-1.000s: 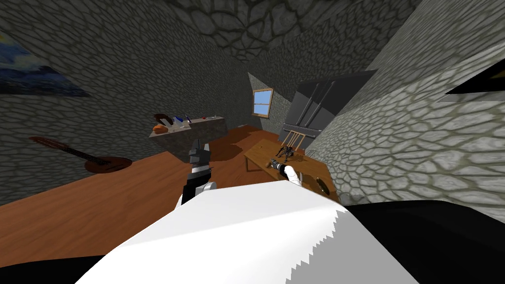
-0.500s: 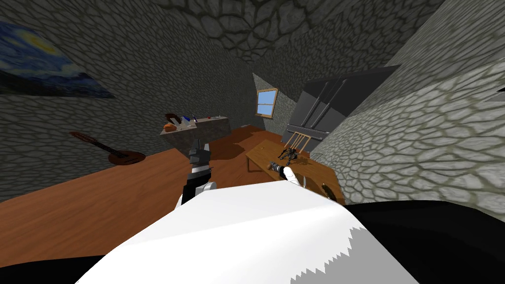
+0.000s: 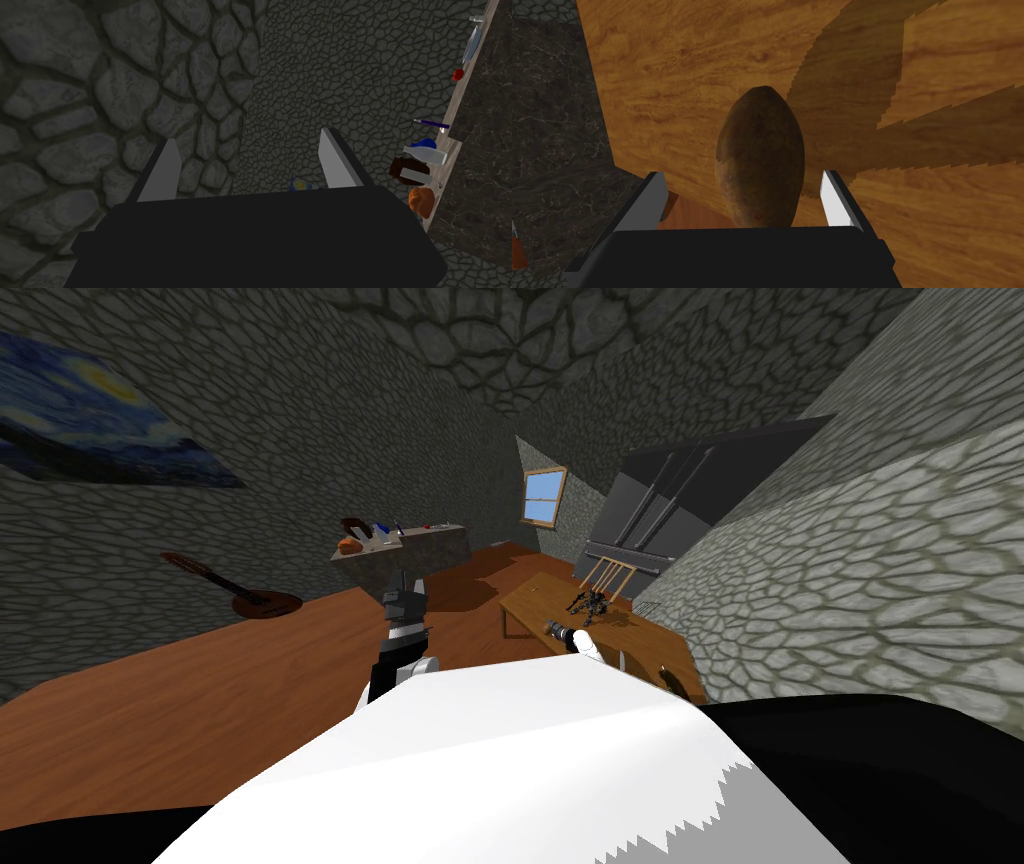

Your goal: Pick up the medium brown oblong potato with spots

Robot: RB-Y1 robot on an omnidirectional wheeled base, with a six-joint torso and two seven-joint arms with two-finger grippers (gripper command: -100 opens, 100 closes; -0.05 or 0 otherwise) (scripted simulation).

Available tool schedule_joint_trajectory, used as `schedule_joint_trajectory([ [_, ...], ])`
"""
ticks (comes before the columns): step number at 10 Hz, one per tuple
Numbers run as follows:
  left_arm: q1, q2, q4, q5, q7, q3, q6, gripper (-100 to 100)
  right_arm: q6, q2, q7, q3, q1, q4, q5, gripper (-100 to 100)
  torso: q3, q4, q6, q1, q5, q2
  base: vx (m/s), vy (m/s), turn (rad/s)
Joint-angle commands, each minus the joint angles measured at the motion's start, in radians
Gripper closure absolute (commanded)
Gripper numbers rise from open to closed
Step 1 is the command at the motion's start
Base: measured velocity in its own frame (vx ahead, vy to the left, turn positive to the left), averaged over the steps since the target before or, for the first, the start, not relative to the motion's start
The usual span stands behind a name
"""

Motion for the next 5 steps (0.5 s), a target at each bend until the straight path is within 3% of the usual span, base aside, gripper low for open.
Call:
schedule_joint_trajectory([
  [1,0.0,0.0,0.0,0.0,0.0,0.0,0.0,0,0.032,0.016,0.022,0.007,0.003,0.018,-0.01,-100,0.0,0.0,0.0,0.0,0.0,0.0,0.072,-0.057,0.056],
  [2,0.0,0.0,0.0,0.0,0.0,0.0,0.0,0,0.052,0.029,0.034,0.012,0.008,0.025,-0.015,-100,-0.001,0.0,0.0,-0.002,0.0,-0.002,0.07,-0.065,0.04],
  [3,0.0,0.0,0.0,0.0,0.0,0.0,0.0,0,0.038,0.023,0.028,0.009,0.009,0.017,-0.013,-100,-0.001,-0.001,0.0,-0.002,-0.001,-0.002,0.029,-0.029,0.011],
  [4,0.0,0.0,0.0,0.0,0.0,0.0,0.0,0,0.042,0.024,0.029,0.01,0.01,0.017,-0.013,100,0.0,0.0,0.0,-0.001,0.0,-0.001,0.002,-0.006,-0.01],
  [5,0.0,0.0,0.0,0.0,0.0,0.0,0.0,0,0.041,0.024,0.029,0.009,0.011,0.019,-0.013,100,0.001,0.001,-0.001,0.001,0.0,0.001,0.0,0.0,0.0],
])
